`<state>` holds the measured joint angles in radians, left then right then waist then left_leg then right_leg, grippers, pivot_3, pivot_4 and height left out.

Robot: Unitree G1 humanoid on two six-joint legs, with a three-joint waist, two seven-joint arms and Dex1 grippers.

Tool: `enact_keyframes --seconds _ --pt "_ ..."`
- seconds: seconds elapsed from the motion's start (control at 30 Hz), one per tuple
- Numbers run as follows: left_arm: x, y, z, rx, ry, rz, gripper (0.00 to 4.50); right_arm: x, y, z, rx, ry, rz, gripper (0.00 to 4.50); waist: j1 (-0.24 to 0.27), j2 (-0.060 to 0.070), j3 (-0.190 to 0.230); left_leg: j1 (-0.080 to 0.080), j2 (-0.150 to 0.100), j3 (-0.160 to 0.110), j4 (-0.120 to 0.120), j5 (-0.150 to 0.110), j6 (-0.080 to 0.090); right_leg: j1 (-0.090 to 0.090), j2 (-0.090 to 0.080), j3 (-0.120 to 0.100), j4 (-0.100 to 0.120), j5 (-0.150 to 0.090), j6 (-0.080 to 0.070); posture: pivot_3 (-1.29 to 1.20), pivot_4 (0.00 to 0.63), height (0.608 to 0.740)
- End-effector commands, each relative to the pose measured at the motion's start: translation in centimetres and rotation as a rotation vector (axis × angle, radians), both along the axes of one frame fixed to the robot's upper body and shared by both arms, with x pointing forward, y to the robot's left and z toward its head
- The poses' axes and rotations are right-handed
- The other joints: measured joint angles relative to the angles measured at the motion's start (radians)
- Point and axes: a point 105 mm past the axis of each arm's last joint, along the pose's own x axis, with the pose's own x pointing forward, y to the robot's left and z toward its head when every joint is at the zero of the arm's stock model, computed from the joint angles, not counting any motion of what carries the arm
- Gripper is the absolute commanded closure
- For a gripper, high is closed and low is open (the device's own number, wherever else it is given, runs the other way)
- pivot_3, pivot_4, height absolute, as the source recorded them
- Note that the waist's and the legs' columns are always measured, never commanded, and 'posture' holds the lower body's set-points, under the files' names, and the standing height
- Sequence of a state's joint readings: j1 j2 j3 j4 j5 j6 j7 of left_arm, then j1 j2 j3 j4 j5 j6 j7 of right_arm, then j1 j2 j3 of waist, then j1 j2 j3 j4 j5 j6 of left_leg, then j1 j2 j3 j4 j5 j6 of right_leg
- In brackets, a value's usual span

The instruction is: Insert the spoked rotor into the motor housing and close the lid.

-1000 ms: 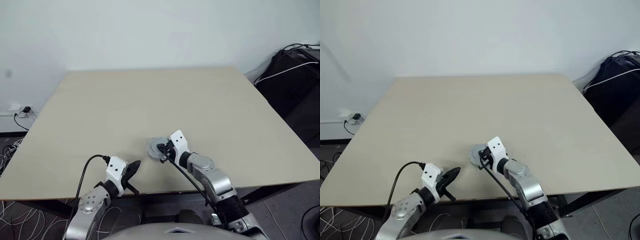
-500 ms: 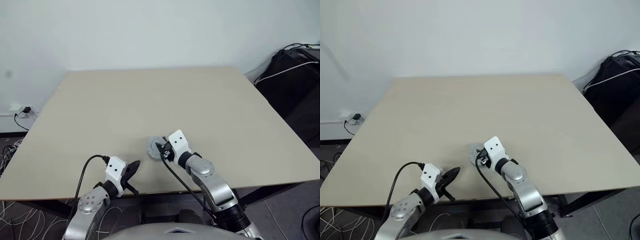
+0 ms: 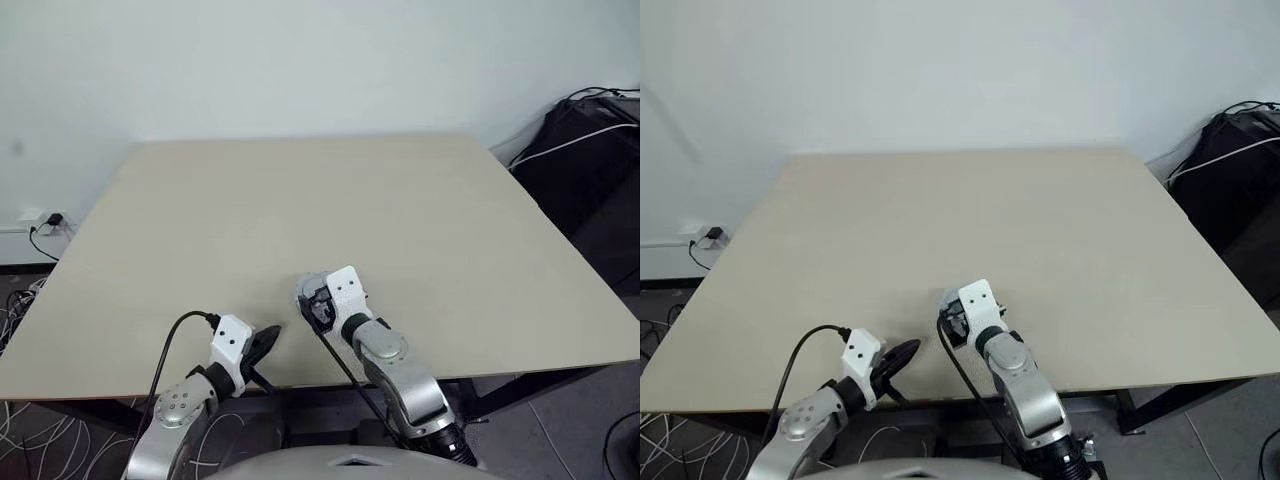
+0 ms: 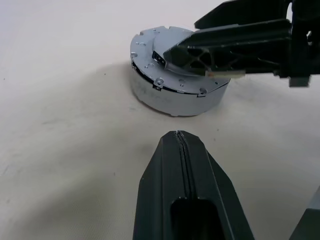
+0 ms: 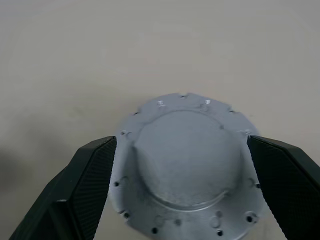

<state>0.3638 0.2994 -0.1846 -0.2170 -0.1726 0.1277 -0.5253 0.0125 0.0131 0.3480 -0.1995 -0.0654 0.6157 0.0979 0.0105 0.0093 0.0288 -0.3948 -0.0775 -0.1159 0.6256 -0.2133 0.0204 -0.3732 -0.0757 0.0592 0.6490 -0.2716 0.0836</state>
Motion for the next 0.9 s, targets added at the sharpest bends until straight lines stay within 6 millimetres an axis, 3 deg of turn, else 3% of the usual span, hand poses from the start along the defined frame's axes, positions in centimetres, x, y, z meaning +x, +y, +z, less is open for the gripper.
enact_keyframes --seconds 0.03,0.5,0.9 --pt "0.5 -0.2 1.8 -0.015 -0.065 -0.018 4.50 1.1 0.1 1.3 0.012 -0.051 -0.037 0.02 -0.002 0.000 0.000 0.000 0.000 0.000 0.000 0.000 0.000 0.000 0.000 0.000 0.000 0.000 0.000 0.00 0.000 0.740" --pt "0.3 0.2 1.8 -0.011 -0.060 0.004 4.50 0.7 2.8 2.4 0.082 -0.086 0.084 0.02 -0.023 0.001 0.000 0.000 0.000 0.000 -0.002 0.000 0.000 -0.001 0.000 0.000 0.000 0.000 0.000 0.00 0.000 0.740" --pt "0.4 0.1 2.1 -0.013 -0.063 0.000 4.50 0.8 3.6 1.4 0.090 -0.051 0.120 0.02 -0.023 0.001 0.001 0.000 0.000 -0.001 -0.002 0.000 0.000 -0.001 0.000 0.000 0.000 0.000 -0.001 0.00 0.000 0.740"
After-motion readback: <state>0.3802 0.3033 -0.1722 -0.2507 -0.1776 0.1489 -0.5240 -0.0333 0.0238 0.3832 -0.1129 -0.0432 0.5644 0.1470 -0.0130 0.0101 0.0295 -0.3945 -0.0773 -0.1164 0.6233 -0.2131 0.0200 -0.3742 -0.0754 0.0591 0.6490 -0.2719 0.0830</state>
